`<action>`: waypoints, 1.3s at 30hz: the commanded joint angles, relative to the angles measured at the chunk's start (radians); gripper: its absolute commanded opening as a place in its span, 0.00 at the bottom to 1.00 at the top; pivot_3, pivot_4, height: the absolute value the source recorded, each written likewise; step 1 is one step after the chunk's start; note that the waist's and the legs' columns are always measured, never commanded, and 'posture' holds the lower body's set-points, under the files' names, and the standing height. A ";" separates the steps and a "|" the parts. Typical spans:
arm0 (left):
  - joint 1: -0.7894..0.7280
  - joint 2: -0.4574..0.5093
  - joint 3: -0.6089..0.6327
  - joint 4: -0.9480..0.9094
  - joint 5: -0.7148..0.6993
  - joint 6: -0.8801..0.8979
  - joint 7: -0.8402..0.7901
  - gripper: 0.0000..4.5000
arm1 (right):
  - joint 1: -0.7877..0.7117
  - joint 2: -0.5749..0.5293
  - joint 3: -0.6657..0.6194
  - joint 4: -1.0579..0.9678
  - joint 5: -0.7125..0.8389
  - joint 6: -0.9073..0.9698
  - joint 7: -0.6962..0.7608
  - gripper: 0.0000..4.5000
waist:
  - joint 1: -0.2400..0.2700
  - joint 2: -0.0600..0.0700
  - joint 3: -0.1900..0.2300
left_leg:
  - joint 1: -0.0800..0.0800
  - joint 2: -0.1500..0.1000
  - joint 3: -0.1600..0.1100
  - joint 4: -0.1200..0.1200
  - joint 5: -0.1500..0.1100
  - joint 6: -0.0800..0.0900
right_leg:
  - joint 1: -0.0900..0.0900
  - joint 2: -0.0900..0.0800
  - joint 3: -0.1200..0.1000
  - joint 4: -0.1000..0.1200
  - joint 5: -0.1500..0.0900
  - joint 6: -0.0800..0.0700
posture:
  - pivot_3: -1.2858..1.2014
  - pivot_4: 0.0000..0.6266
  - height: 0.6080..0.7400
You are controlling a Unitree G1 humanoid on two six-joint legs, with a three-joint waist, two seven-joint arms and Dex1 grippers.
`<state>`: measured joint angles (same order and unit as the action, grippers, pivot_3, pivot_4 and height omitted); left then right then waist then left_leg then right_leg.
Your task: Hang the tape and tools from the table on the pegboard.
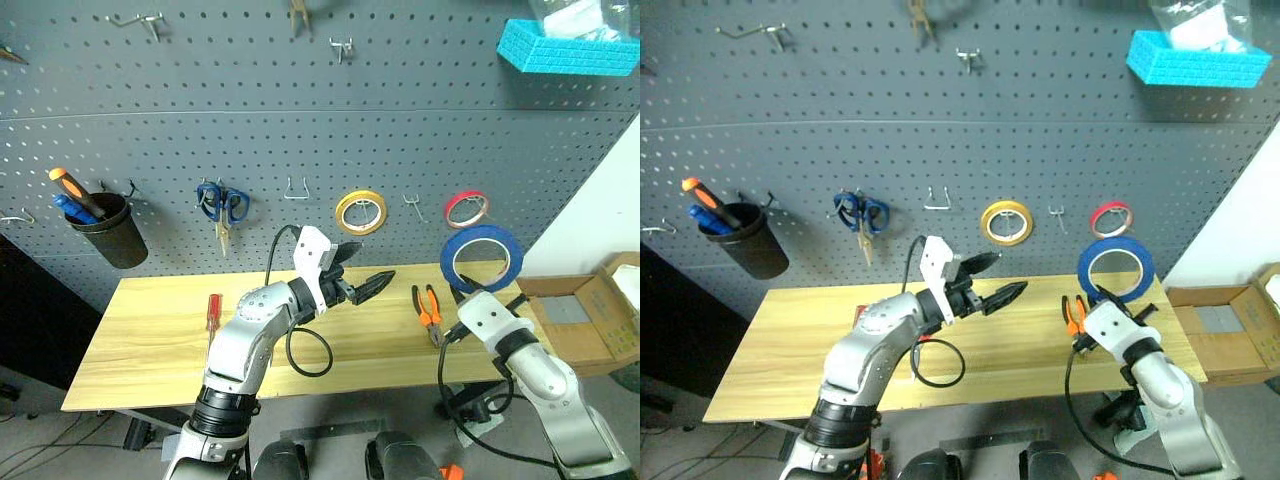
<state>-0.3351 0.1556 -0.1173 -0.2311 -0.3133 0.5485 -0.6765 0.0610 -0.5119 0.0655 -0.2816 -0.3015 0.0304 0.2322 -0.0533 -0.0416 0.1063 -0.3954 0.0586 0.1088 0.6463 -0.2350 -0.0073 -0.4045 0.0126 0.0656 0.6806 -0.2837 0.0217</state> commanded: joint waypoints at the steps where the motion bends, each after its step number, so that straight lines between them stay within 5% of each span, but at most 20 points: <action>1: -0.032 0.015 0.040 -0.035 -0.041 0.018 0.022 1.00 | -0.127 -0.014 -0.003 0.118 -0.010 -0.122 -0.020 0.09 | -0.003 -0.001 -0.011 | 0.000 0.000 0.000 0.000 0.000 0.001 | 0.000 0.000 0.000 0.000 0.001 -0.001 | 0.51 0.02 1.00; 15: -0.107 0.014 0.076 0.040 -0.061 0.002 0.069 1.00 | -0.388 0.007 0.087 0.517 0.075 -0.485 0.107 0.09 | -0.002 0.000 -0.032 | -0.001 0.000 0.000 0.000 0.000 0.002 | -0.001 0.002 0.002 0.000 0.003 -0.008 | 0.53 0.00 1.00; 25: -0.093 0.025 0.045 0.031 -0.062 0.002 0.057 1.00 | -0.531 -0.002 0.109 0.752 0.218 -0.527 0.386 0.09 | 0.000 0.002 -0.038 | 0.000 0.000 0.001 0.001 0.000 0.002 | 0.000 0.002 0.002 0.001 0.003 -0.009 | 0.53 0.00 1.00; 39: -0.094 0.023 0.034 0.036 -0.060 -0.004 0.055 1.00 | -0.630 -0.025 0.108 0.938 0.209 -0.488 0.473 0.09 | 0.003 0.005 -0.048 | 0.000 0.000 0.001 0.001 0.000 0.002 | 0.000 0.002 0.003 0.001 0.004 -0.009 | 0.53 0.00 1.00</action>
<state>-0.4199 0.1812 -0.0808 -0.1771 -0.3566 0.5643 -0.6208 -0.5389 -0.5290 0.1819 0.6624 -0.0969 -0.4633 0.6950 -0.0507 -0.0364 0.0583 -0.3956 0.0591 0.1093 0.6471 -0.2347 -0.0057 -0.4045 0.0146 0.0683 0.6818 -0.2801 0.0126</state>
